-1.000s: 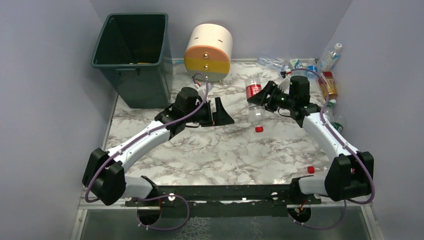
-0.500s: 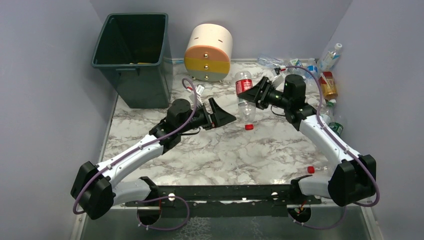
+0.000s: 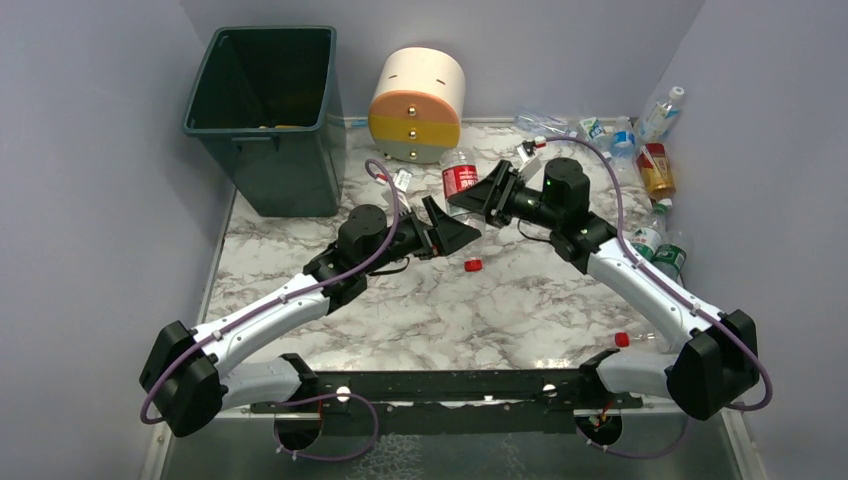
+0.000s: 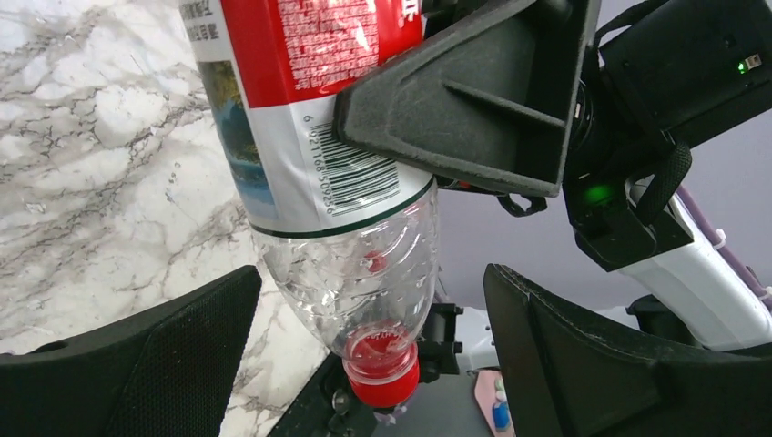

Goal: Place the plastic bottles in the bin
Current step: Pick up the plastic bottle at the center of the board.

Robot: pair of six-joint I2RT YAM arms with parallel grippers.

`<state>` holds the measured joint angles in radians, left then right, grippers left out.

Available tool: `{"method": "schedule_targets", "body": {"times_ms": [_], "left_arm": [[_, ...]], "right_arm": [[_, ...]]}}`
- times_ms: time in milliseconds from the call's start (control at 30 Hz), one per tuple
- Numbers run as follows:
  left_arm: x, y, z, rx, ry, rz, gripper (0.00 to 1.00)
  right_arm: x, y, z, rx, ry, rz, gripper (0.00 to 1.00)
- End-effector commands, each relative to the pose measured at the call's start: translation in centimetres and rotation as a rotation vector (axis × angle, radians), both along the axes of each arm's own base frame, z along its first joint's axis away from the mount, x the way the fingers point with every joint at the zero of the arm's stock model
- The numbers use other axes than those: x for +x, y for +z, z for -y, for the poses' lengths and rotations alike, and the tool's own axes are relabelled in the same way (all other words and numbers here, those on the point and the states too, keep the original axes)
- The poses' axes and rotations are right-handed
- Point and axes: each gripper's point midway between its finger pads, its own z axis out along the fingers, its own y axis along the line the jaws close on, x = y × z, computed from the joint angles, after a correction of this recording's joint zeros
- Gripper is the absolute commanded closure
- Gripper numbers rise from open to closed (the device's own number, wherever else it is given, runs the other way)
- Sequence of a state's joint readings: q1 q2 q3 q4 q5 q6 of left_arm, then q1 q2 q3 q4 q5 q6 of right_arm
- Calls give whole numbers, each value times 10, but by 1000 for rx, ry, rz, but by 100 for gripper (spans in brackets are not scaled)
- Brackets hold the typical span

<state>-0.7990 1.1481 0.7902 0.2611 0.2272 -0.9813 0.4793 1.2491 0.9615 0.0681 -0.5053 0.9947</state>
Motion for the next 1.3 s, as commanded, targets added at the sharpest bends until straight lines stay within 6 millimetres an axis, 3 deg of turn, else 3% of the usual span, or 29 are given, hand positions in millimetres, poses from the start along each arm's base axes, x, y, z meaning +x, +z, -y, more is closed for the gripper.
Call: {"method": "schedule_targets", "body": {"times_ms": [0,333,500,800,1033,1100,1267], "left_arm": [[4,21,-4,-34,28,98,1],[5,22,3,-25,-4,115,6],[5,23,5,-22,-11,124,20],[7,21,7,-16,-13,114,33],[8,28,4,28,-5,131,34],[8,31,3,47,-6,141,35],[8,35,-2,73,7,154,35]], "right_arm": [[2,12,-5,32,-28,25,42],[-6,21,-26,42,9,24,41],[-10,21,-27,41,11,25,41],[-13,24,-30,49,32,31,38],[-12,24,-31,46,35,39,23],[-12,23,-31,46,28,40,1],[-11,31,-28,46,14,60,1]]}}
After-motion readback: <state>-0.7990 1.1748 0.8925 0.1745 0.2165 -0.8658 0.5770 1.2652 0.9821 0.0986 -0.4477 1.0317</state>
